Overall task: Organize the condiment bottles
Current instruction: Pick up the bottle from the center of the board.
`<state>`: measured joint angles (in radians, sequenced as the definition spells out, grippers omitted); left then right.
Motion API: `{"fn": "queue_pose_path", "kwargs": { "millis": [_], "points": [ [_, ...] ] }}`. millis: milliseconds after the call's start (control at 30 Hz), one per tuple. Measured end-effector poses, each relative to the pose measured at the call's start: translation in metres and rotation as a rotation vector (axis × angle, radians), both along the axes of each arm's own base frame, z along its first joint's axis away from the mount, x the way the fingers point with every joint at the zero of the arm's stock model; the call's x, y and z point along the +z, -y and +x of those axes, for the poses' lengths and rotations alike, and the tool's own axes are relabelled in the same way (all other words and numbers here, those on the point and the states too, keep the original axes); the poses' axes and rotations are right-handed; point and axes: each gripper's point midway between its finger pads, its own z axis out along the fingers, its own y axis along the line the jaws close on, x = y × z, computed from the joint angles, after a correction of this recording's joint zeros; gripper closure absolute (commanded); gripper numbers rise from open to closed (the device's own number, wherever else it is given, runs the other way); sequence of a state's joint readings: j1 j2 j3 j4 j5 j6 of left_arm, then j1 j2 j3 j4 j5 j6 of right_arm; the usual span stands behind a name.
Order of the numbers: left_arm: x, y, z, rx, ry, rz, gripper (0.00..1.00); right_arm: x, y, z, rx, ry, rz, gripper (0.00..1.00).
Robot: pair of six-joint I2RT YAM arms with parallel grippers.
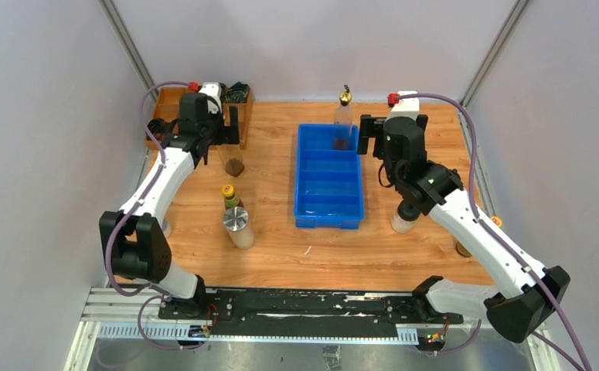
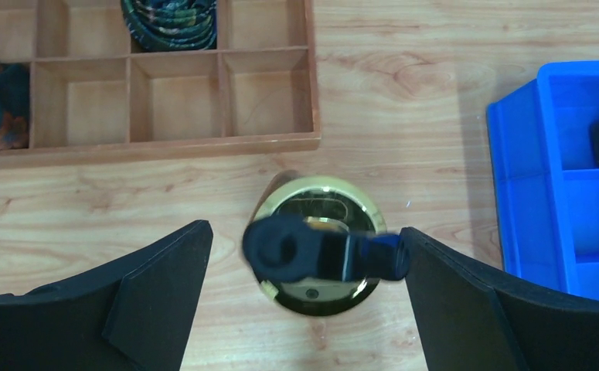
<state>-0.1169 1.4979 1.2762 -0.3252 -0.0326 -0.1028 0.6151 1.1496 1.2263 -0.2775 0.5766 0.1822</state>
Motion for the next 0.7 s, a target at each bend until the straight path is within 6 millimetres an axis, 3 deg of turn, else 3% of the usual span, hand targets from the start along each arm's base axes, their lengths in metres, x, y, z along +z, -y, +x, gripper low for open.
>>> {"fn": "queue_pose_path", "kwargs": {
  "millis": [267, 433, 633, 700],
  "points": [
    [-0.019, 0.002, 0.019, -0.011, 0.007, 0.004, 0.08, -0.016, -0.005, 0.007, 0.001, -0.038, -0.025, 0.0],
    [-0.034, 0.002, 0.023, 0.0, -0.016, -0.002, 0.19, -0.019, -0.005, 0.006, 0.002, -0.043, -0.029, 0.0],
    [-0.034, 0.004, 0.023, 0.02, -0.017, -0.034, 0.31, -0.026, -0.005, 0.006, 0.004, -0.055, -0.036, 0.0],
    [-0.034, 0.003, 0.022, 0.025, -0.018, -0.038, 0.39, -0.031, -0.006, 0.006, 0.007, -0.064, -0.039, 0.0]
  ]
}}
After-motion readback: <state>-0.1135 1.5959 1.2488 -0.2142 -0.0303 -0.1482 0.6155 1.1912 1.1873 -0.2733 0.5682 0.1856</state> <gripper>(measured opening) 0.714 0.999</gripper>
